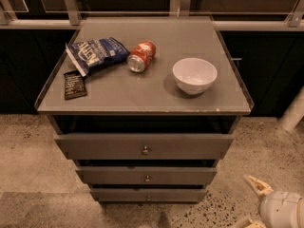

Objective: Open top drawer

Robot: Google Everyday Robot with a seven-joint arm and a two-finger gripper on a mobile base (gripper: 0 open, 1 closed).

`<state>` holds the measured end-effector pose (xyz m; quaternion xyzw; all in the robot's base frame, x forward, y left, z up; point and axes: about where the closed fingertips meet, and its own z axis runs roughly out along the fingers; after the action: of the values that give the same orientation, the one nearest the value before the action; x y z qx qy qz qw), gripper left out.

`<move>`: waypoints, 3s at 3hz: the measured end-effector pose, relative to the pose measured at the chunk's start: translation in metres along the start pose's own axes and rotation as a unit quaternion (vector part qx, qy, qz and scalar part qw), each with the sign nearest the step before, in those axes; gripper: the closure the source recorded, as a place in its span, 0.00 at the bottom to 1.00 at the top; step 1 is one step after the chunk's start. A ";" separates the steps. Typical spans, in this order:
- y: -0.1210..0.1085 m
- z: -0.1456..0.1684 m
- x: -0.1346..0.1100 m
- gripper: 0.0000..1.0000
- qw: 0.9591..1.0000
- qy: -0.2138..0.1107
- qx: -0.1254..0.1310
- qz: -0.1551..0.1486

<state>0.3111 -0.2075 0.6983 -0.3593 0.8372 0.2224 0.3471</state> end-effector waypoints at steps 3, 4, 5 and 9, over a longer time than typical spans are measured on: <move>-0.036 0.063 -0.087 0.00 0.994 -0.078 -0.011 -0.078; -0.034 0.093 -0.110 0.00 0.990 -0.089 -0.035 -0.105; -0.034 0.095 -0.111 0.00 0.990 -0.090 -0.037 -0.106; -0.083 0.134 -0.116 0.00 0.990 -0.106 -0.015 -0.094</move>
Offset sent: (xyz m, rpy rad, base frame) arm 0.1116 0.0526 0.0270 0.0579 -0.2344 0.0976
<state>0.4883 -0.1254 0.6850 -0.4161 0.7549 0.2377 0.4477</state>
